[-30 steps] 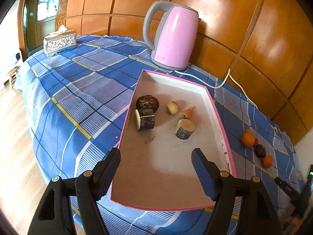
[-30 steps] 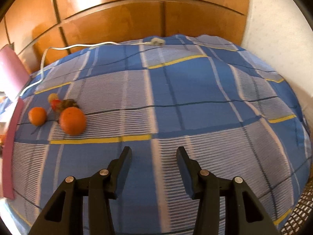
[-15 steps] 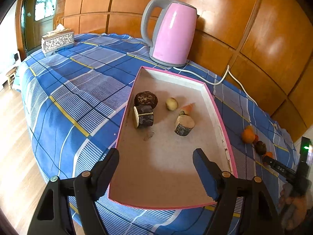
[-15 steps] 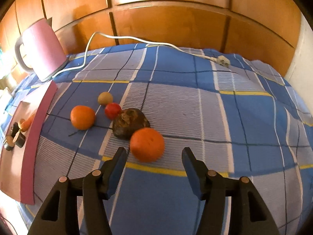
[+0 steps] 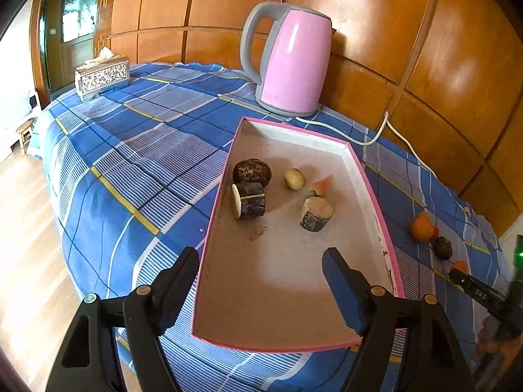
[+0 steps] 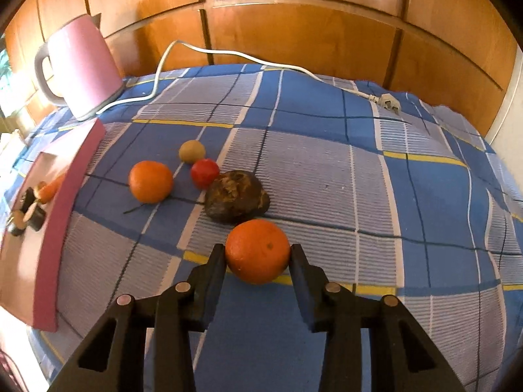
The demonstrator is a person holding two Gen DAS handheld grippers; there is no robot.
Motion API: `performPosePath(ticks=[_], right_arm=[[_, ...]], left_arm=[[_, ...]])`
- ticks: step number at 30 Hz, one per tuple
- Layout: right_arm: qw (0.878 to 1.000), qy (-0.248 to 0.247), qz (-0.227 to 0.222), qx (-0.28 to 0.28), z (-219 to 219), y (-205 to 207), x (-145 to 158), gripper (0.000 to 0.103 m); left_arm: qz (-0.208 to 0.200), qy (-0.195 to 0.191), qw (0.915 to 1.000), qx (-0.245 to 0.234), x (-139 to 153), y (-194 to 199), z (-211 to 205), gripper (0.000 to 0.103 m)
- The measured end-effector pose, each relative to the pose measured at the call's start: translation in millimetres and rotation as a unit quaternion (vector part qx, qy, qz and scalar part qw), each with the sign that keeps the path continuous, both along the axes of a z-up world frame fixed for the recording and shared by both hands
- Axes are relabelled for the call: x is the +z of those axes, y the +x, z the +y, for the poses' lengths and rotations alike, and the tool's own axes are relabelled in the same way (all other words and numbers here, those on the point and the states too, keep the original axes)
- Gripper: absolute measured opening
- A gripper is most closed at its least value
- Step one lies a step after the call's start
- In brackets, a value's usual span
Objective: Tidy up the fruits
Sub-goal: 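Move the right tool to the large orange and grasp it, then carry the orange into the tray and open the right tool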
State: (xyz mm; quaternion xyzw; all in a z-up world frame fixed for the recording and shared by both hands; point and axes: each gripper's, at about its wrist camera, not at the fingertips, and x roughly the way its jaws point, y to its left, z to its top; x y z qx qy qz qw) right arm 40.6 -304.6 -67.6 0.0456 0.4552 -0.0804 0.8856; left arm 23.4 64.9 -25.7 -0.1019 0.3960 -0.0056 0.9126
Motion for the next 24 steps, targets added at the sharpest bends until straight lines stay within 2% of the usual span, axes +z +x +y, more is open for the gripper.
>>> performPosePath(ticks=[11,24], right_arm=[[0.995,0.02,-0.02,0.098,48.6,-8.0,24.3,0.039],[0.972,0.057,-0.028,0.224,128.0,15.0,44.6,0.039]], left_arm=[[-0.01,0.001,0.9999,0.005,4.7,-3.0,3.9,0.08],[-0.024,0.009,0.9996,0.015,9.5,-6.8,9.3,0.082]])
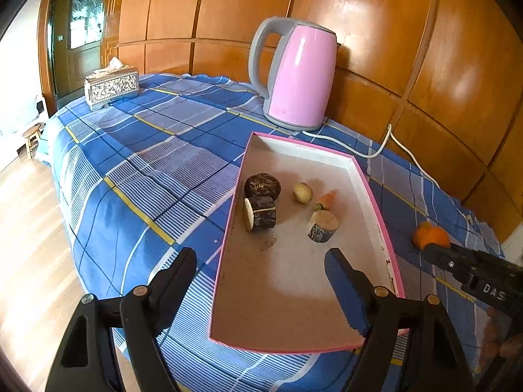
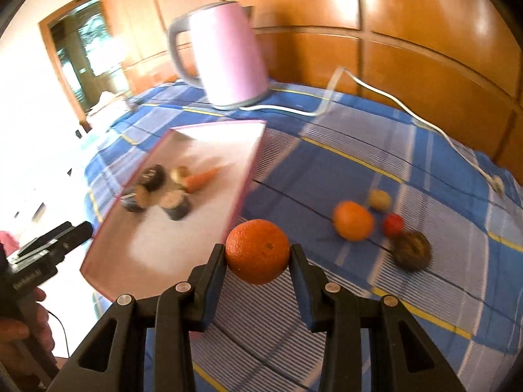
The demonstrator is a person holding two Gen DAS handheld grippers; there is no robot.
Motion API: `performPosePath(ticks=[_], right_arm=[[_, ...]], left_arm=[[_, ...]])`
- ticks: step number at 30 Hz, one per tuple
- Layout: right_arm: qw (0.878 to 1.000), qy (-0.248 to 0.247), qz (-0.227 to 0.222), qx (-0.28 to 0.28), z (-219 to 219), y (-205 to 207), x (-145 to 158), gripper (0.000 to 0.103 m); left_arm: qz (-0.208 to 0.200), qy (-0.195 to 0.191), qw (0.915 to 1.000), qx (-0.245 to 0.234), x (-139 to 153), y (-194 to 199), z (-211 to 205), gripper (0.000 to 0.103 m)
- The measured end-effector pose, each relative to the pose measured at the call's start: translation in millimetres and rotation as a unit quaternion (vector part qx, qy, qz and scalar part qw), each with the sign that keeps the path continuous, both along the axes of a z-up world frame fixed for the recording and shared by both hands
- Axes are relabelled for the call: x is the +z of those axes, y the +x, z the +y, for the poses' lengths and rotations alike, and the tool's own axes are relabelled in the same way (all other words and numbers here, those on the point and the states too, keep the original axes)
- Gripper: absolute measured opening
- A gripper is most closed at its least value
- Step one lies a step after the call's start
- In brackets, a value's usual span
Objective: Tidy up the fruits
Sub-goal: 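Carry the orange into the tray and open the right tool, then withdraw the right tool from the tray back toward the produce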
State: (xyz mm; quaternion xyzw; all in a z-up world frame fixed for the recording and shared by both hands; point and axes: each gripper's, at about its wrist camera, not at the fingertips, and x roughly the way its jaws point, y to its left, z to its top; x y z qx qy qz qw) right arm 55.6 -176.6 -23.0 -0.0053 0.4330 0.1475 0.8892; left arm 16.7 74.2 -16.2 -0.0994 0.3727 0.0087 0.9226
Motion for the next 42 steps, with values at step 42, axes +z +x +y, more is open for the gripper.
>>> performPosePath(ticks=[42], right_arm=[[0.981,-0.044,-0.024,-0.19,-68.8,-30.1,-20.0,0.054]], left_arm=[[0.008,0.015,0.9995,-0.028,-0.8,-2.0,-18.4,0.083]])
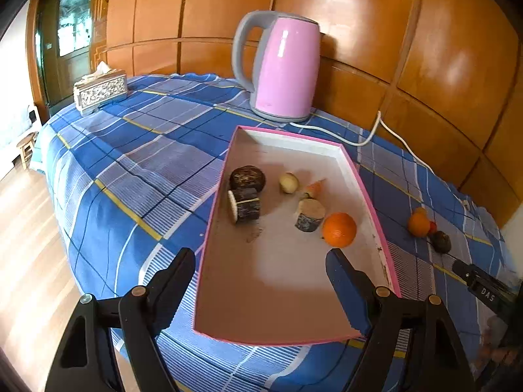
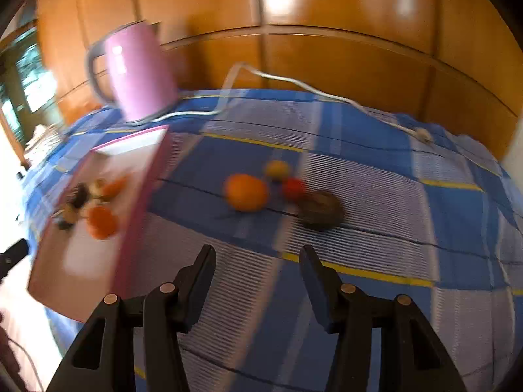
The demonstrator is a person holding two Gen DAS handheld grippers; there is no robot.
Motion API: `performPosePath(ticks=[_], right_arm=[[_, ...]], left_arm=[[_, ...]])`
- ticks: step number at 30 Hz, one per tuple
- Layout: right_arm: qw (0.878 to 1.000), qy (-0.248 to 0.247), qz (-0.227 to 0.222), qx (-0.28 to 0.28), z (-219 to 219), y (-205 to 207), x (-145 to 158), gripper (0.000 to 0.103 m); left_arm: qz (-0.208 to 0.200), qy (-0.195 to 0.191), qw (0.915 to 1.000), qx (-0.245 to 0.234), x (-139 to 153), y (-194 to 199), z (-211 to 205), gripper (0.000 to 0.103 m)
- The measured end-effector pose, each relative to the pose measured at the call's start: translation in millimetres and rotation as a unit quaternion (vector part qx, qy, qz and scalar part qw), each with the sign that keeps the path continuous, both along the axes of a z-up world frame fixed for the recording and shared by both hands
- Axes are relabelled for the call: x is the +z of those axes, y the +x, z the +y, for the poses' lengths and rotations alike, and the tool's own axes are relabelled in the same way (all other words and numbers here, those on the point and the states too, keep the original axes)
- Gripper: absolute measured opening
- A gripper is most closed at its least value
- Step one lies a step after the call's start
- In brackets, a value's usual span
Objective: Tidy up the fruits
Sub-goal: 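Withdraw the right tool from the tray back toward the produce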
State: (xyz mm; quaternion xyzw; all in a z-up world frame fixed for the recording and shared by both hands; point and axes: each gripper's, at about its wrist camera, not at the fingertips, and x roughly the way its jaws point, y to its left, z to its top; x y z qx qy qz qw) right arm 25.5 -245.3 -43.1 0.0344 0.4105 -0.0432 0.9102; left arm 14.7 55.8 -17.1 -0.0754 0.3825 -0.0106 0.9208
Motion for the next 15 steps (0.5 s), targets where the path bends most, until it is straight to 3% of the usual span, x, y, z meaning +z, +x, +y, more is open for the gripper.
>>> performPosePath(ticks=[7,15], right_arm=[[0.995,0.003,0.005,-0.1,-62.7,-28.0,-9.0,0.054],[0.98,-0.006,0.005,-0.197,-117.5,-53.5,-15.6,0.054]], left_arm=[[0.0,0.011,0.9996,-0.026,2.0,0.9,-16.8,0.083],[0.001,0.019,0.9983,-0.055,4.7,4.6,-36.7,0.083]])
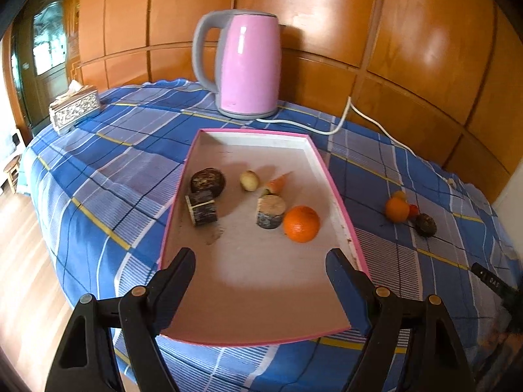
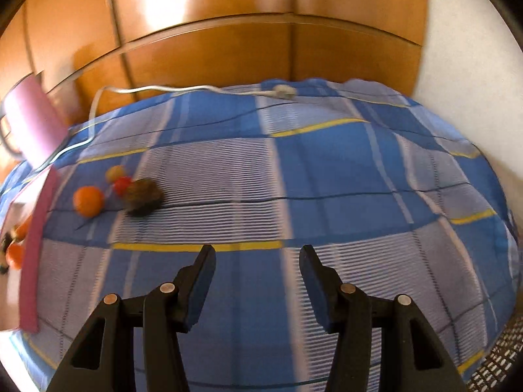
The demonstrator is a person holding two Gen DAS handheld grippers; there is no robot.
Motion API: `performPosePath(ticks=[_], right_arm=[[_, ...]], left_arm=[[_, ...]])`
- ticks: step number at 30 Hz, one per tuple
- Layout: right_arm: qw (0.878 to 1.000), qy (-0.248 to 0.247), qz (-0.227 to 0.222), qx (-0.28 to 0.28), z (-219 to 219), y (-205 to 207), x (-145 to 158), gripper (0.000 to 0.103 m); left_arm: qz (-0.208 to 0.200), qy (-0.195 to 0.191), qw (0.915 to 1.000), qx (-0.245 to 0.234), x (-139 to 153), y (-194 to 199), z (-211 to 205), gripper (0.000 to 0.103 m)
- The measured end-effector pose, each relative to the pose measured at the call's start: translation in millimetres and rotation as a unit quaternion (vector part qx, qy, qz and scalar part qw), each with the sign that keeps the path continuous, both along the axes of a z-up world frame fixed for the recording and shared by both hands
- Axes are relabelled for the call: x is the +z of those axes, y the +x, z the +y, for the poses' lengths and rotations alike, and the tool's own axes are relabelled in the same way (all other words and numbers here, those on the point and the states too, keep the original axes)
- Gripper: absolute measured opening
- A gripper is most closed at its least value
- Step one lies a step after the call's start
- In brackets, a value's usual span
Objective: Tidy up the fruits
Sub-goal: 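Withdraw the right tool from the tray back toward the produce, then move the left tool to the small yellow fruit and grasp it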
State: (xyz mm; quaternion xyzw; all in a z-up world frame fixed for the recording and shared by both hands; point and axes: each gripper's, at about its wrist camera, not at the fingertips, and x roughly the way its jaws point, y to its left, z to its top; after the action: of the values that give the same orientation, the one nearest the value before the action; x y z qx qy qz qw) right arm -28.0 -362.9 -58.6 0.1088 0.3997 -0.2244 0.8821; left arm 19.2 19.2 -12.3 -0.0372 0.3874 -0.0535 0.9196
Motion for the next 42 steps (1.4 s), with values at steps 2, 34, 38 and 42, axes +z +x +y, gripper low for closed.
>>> performPosePath(ticks=[2,34,38,42], right_arm=[[1.0,-0.001,0.0,-0.019,-10.0,-4.9,-0.9,0.054],[0.992,-0.016,0.006,-0.125,-66.3,-39.8,-16.5,0.054],[0.992,-0.014,0.007,-0.125,-67.6,-39.8,-19.6,0.054],[0.992,-0.018,0.006,-0.126,-68.3,-40.8,-21.2,0.054]], left_arm=[[0.001,0.001,1.0,-0.008,0.8,1.1,-6.1,0.083],[0.0,0.025,0.9863,-0.163,16.3,43.4,-116.7,0.082],[0.008,0.021,0.9823,-0.186,15.6,59.0,-136.4,0.078],[0.029,0.005,0.9779,-0.207,14.0,83.1,-156.6,0.064]])
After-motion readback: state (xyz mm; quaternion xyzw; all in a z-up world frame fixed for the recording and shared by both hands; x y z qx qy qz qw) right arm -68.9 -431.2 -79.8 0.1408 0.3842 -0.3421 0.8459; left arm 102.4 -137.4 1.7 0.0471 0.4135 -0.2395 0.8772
